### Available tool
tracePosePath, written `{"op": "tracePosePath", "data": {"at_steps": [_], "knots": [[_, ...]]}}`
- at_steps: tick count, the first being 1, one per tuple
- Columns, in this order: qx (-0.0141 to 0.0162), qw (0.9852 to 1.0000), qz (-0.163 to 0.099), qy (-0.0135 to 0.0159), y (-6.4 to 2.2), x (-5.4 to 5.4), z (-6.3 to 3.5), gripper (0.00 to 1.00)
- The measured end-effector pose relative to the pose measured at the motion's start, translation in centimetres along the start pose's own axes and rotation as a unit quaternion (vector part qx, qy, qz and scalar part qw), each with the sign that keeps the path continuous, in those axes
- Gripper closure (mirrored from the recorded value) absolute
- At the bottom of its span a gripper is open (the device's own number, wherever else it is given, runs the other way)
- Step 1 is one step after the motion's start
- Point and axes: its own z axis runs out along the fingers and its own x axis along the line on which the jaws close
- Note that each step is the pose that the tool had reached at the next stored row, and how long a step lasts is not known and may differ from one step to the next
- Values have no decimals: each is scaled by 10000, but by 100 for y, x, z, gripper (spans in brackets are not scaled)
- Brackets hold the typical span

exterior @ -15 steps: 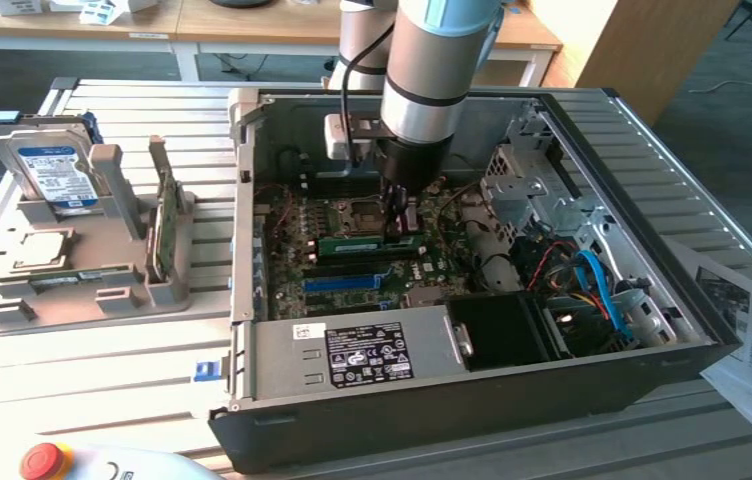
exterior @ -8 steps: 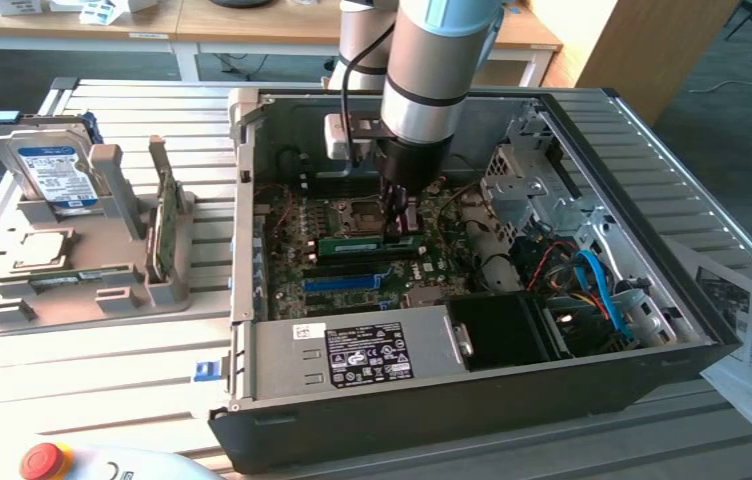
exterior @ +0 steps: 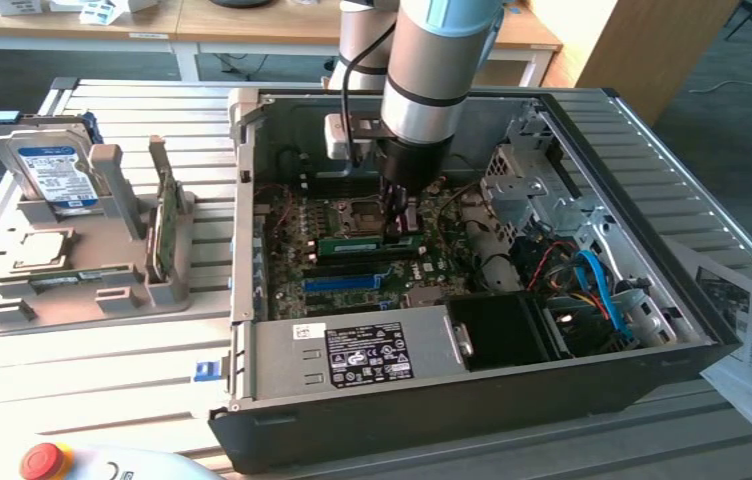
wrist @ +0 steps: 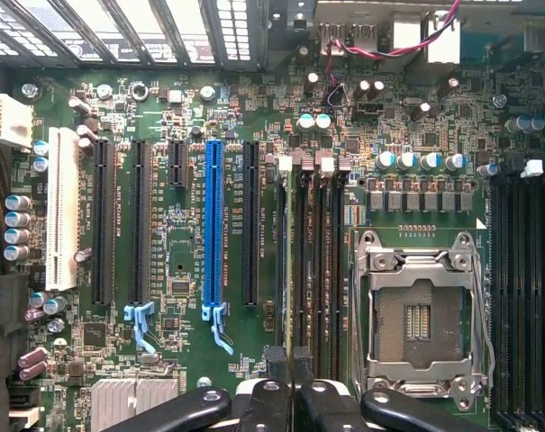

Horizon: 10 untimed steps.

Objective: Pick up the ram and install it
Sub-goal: 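Insert the ram into the slot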

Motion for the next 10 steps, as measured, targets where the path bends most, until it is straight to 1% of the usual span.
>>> {"op": "tracePosePath", "data": {"at_steps": [10], "knots": [[0,10000,45,1,0,8,7,88]]}}
